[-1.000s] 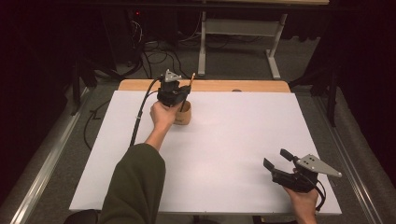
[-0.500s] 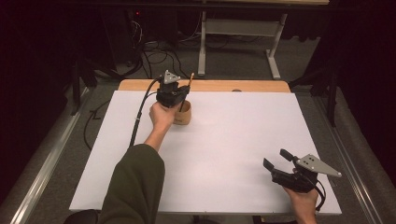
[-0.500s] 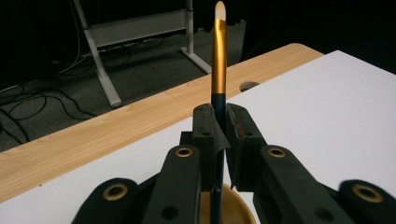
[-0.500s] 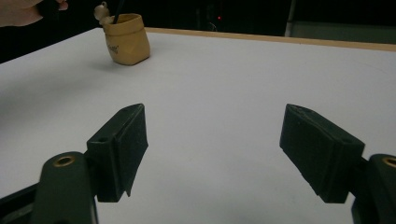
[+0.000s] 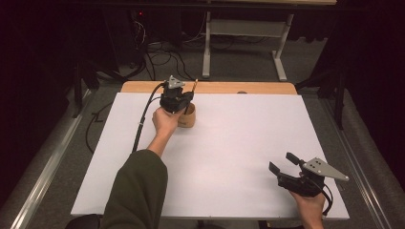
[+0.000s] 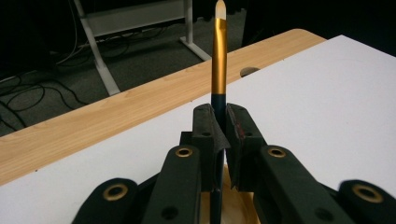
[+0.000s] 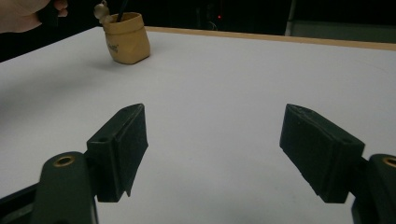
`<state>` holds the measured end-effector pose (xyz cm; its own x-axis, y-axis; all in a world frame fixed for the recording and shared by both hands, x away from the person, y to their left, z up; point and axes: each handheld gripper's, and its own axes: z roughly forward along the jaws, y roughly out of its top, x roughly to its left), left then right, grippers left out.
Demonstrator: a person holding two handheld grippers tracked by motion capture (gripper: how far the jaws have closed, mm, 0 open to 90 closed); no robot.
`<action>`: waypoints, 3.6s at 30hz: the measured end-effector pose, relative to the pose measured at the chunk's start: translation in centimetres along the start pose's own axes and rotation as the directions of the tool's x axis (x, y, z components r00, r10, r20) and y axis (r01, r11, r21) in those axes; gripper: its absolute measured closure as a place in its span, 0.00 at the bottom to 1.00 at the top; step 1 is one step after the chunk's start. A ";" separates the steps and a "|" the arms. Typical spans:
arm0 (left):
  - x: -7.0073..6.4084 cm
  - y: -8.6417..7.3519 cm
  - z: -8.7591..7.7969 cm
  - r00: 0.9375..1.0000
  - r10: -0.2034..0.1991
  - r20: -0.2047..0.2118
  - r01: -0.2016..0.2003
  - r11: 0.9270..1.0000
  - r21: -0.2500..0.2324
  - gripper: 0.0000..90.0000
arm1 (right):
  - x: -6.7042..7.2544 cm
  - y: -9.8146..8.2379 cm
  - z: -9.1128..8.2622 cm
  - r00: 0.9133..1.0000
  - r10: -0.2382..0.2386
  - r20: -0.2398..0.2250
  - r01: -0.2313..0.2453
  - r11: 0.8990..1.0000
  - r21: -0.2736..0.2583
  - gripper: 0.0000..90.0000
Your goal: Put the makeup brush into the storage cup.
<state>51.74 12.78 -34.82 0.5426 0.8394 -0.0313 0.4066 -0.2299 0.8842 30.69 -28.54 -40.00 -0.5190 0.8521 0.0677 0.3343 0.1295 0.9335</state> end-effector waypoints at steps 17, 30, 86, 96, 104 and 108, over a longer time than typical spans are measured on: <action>0.1 -0.4 0.3 1.000 0.001 0.024 -0.003 0.998 0.062 0.92 | 0.0 0.0 0.0 1.000 0.001 0.001 -0.001 1.000 0.005 0.28; 0.0 -0.4 -0.6 0.998 -0.004 0.061 0.001 0.999 0.054 0.66 | 0.1 0.0 0.1 1.000 -0.001 0.001 0.001 1.000 0.008 0.28; 1.4 -1.4 -5.5 0.991 -0.063 0.114 0.058 0.997 0.047 0.30 | 0.6 0.0 0.9 1.000 -0.023 0.005 0.023 0.999 0.033 0.28; 1.5 -1.7 -7.2 0.990 -0.063 0.123 0.060 0.998 0.030 0.28 | 0.5 0.1 0.8 1.000 -0.019 0.011 0.018 1.000 0.025 0.28; 1.5 -1.9 -8.7 0.990 -0.064 0.125 0.065 0.998 -0.001 0.28 | 0.4 0.1 0.6 1.000 -0.009 0.008 0.009 1.000 0.015 0.28; 1.2 -2.1 -9.2 0.989 -0.058 0.136 0.059 0.998 -0.009 0.28 | 0.3 0.0 0.7 1.000 -0.011 0.009 0.011 1.000 0.019 0.28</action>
<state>44.76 18.79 -32.44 0.6131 0.7765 -0.1452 0.4317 -0.1754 0.8848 31.05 -27.90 -40.20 -0.5157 0.8551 0.0540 0.3435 0.1486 0.9273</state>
